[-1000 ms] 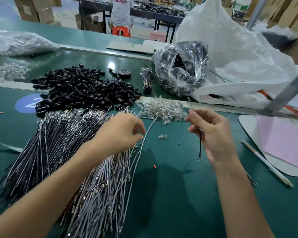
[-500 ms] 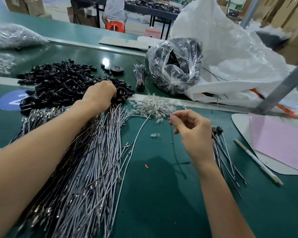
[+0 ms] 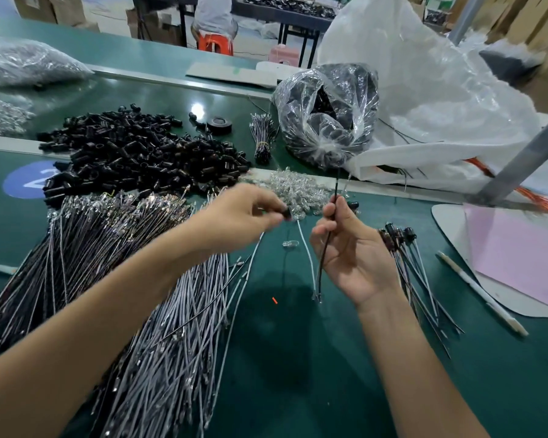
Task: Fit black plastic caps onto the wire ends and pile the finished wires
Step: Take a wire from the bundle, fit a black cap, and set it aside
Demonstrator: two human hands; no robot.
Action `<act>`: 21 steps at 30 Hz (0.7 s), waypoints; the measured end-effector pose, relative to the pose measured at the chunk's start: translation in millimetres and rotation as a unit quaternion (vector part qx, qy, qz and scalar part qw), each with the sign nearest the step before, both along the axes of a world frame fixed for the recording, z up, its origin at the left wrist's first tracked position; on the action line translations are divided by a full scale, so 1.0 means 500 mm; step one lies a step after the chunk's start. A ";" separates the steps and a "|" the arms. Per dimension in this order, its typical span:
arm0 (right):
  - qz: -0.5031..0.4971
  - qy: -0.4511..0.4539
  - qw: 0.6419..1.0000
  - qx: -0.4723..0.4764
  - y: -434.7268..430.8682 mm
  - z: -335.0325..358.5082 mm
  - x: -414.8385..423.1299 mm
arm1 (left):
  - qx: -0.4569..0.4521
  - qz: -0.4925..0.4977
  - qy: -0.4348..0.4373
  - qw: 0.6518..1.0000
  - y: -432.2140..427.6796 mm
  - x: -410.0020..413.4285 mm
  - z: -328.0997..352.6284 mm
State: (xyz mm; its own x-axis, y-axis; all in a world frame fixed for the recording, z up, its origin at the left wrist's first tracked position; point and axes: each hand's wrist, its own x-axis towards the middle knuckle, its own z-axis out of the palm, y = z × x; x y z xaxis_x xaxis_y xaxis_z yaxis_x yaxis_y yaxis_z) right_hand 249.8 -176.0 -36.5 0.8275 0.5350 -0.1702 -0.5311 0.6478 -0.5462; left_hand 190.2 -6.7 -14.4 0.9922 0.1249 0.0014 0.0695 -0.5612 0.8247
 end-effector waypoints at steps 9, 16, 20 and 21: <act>0.025 0.087 0.989 0.118 0.009 -0.005 -0.005 | -0.272 -0.117 0.123 0.947 -0.067 -0.041 -0.027; 0.012 0.070 0.964 0.256 -0.022 0.018 -0.006 | -0.102 -0.096 -0.067 0.988 -0.046 -0.060 -0.028; -0.014 0.085 0.943 0.320 -0.033 0.025 -0.011 | 0.128 -0.096 -0.206 0.965 -0.031 -0.103 -0.023; -0.016 0.082 0.943 0.323 -0.032 0.024 -0.014 | 0.170 -0.098 -0.225 0.954 -0.030 -0.113 -0.020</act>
